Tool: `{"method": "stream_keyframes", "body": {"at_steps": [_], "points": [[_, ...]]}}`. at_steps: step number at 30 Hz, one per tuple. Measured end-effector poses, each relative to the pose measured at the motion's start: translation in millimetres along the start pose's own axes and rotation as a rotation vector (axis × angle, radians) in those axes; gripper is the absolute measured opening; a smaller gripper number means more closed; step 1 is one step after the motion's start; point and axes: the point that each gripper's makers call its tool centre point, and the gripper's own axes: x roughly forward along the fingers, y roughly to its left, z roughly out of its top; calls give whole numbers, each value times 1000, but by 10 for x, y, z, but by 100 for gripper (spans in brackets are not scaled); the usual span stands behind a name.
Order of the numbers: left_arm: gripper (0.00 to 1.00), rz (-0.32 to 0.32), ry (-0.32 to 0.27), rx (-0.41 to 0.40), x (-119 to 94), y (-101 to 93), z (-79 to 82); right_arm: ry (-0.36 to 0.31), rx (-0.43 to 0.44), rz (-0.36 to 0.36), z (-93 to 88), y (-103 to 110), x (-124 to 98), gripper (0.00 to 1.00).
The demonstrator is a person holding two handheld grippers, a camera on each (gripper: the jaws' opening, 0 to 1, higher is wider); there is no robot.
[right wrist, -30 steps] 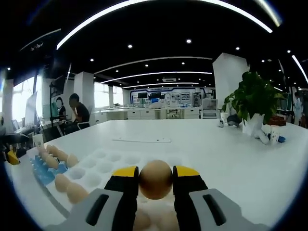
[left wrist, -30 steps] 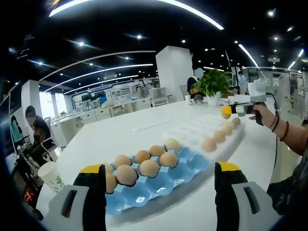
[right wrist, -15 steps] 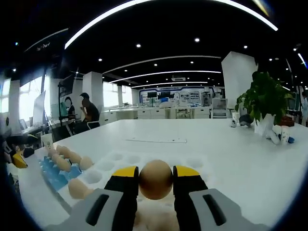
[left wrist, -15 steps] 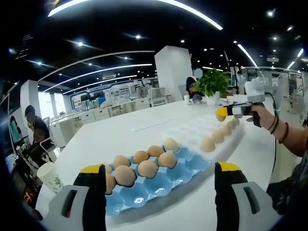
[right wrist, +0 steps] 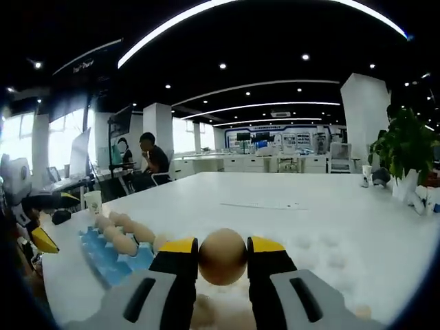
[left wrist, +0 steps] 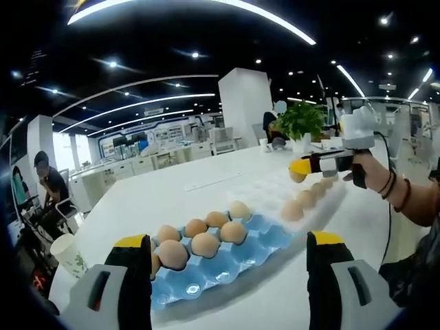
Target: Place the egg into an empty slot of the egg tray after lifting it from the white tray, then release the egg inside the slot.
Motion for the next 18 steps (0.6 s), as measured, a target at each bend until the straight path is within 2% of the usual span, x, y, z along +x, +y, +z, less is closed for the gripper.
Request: {"method": "stream_keyframes", "body": {"at_steps": [5, 18], "points": [[96, -1, 7, 1, -22, -20, -44, 4, -2, 36, 1, 155, 48, 29], [96, -2, 3, 1, -74, -43, -29, 39, -21, 153, -48, 623, 182, 29]]}}
